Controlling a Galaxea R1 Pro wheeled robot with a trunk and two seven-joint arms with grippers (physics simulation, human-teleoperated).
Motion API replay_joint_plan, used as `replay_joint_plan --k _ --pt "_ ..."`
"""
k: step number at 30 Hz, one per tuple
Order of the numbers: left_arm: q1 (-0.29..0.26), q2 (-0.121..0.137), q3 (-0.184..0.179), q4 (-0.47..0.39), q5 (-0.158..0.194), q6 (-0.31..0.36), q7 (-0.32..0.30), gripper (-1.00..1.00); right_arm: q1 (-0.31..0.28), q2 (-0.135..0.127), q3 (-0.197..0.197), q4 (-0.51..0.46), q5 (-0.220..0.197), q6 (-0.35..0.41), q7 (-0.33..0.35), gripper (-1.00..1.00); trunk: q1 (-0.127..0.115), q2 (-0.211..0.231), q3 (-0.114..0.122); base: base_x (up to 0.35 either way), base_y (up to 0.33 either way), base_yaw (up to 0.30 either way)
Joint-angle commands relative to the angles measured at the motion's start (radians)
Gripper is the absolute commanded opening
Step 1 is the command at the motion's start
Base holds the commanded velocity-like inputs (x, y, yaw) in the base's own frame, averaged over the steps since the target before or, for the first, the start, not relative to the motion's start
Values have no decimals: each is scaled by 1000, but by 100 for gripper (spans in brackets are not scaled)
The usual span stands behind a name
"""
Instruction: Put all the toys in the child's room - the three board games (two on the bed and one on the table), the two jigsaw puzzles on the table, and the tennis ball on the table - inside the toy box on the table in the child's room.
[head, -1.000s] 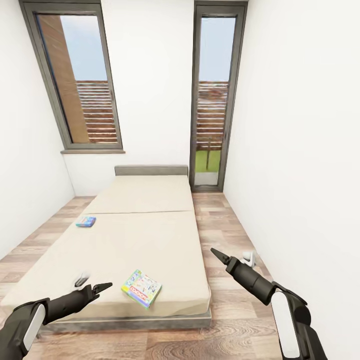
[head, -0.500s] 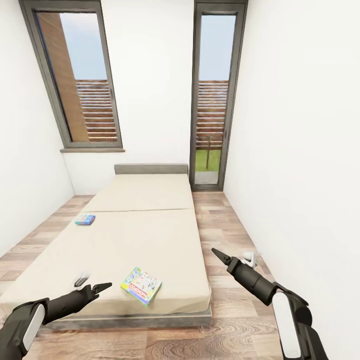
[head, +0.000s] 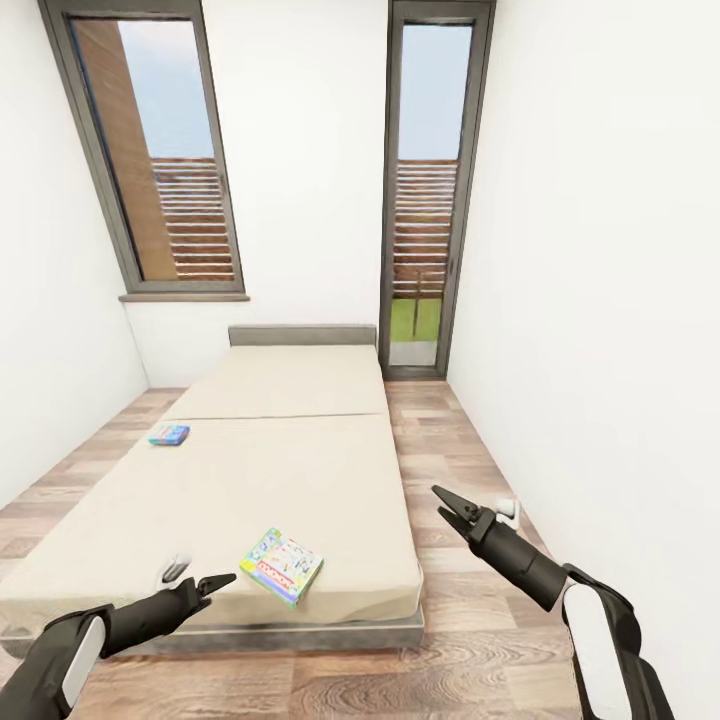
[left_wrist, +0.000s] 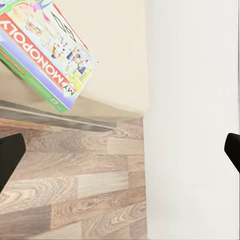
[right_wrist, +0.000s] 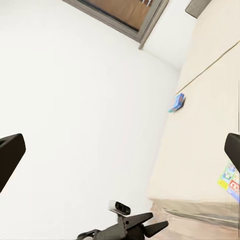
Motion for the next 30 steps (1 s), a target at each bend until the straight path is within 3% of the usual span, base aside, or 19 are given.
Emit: replay_joint_plan --k 1,7,13,16,22,30 --pt "-1 -6 1 2 2 4 -2 100 -1 -3 -2 0 1 6 6 100 4 -8 -4 0 0 0" --pt "-1 -79 -3 24 -2 -45 -6 100 0 -22 -3 -1 -4 11 7 100 27 -50 -23 0 0 0" --pt "-1 -117 -6 76 -2 -56 -15 100 0 -24 -1 0 -4 8 6 100 50 -92 -42 0 0 0" --pt "-1 -117 -5 83 -2 -56 -67 100 0 -24 1 1 -4 5 4 100 61 -113 -51 0 0 0" --pt "-1 -110 -2 87 -3 -53 -236 100 0 -24 5 6 -2 2 -2 100 84 -155 -70 0 0 0" --pt "-1 -83 3 89 2 -48 -300 100 -1 -22 5 8 2 1 -3 100 115 -211 -95 0 0 0"
